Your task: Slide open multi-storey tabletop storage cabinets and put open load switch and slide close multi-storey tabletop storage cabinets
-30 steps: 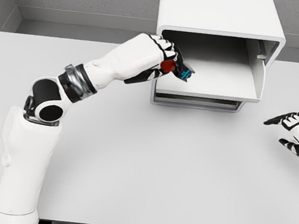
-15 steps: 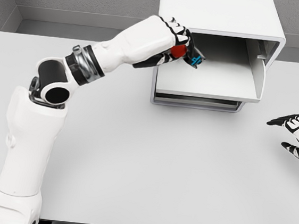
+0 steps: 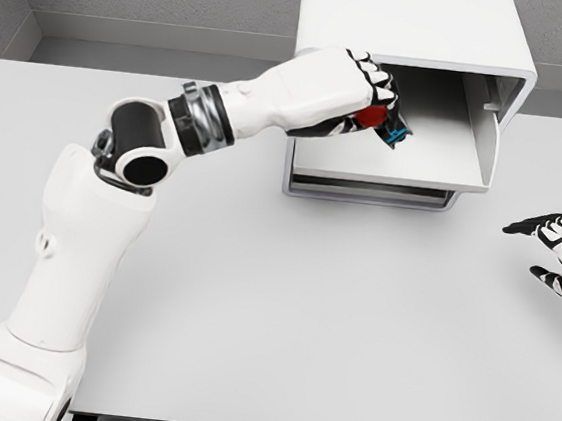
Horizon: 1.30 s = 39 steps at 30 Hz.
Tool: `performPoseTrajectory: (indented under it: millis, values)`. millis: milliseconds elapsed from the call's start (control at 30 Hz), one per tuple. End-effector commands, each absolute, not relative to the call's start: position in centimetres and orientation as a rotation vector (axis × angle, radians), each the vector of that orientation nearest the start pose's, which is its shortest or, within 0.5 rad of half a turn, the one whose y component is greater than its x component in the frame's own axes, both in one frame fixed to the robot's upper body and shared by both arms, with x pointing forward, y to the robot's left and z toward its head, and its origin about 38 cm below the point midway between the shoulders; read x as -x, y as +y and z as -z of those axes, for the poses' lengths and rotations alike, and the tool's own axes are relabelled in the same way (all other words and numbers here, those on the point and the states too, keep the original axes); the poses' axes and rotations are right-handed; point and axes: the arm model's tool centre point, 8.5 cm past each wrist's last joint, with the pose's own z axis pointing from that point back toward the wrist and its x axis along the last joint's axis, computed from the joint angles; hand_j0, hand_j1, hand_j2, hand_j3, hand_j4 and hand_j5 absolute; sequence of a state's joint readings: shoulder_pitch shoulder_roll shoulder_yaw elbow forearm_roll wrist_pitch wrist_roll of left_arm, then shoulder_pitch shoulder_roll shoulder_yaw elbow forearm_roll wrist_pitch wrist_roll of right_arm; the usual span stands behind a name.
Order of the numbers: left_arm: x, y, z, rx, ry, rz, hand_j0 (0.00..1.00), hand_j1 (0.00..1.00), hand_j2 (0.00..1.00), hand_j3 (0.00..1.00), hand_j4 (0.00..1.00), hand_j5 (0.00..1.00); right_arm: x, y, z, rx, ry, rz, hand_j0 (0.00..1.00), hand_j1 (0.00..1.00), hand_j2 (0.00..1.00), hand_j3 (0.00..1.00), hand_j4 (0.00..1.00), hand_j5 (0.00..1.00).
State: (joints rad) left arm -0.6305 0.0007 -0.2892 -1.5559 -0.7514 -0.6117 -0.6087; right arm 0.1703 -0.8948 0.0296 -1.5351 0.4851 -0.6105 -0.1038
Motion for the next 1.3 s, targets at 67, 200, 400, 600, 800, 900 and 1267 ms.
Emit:
performPoseTrajectory:
  millis: [67,200,400,600,800,900,1267]
  values:
    - [-42.7,4.6,-29.2,0.412,2.524,-2.236,0.43,0.43,0.43,0.43,0.43,0.43,-31.1,-42.9,-15.3,0.691,-1.635,-1.473,0.75,0.75,0.75,0.75,0.75,0.75]
    - [-42.6,4.0,-29.7,0.412,2.494,-2.232,0.42,0.42,0.42,0.42,0.42,0.42,-31.1,-42.9,-15.2,0.688,-1.635,-1.474,0.75,0.75,0.75,0.75,0.75,0.75]
    - [-42.6,3.5,-30.2,0.464,2.433,-2.246,0.4,0.4,0.4,0.4,0.4,0.4,-31.1,-42.9,-15.2,0.69,-1.634,-1.473,0.75,0.75,0.75,0.75,0.75,0.75]
    - [-42.6,3.1,-30.1,0.542,2.356,-2.281,0.39,0.39,0.39,0.39,0.39,0.39,-31.1,-42.9,-15.2,0.688,-1.633,-1.474,0.76,0.76,0.76,0.76,0.76,0.76]
    - [-42.4,2.7,-30.0,0.625,2.271,-2.306,0.39,0.39,0.39,0.39,0.39,0.39,-31.1,-42.9,-15.2,0.689,-1.635,-1.474,0.76,0.76,0.76,0.76,0.76,0.76]
    - [-42.0,2.1,-29.6,0.65,2.21,-2.327,0.39,0.39,0.39,0.39,0.39,0.39,-31.1,-42.8,-15.3,0.69,-1.638,-1.474,0.75,0.75,0.75,0.75,0.75,0.75]
    - [-42.3,1.9,-29.3,0.745,2.115,-2.363,0.4,0.4,0.4,0.4,0.4,0.4,-31.1,-42.7,-15.2,0.683,-1.638,-1.477,0.76,0.76,0.76,0.76,0.76,0.76]
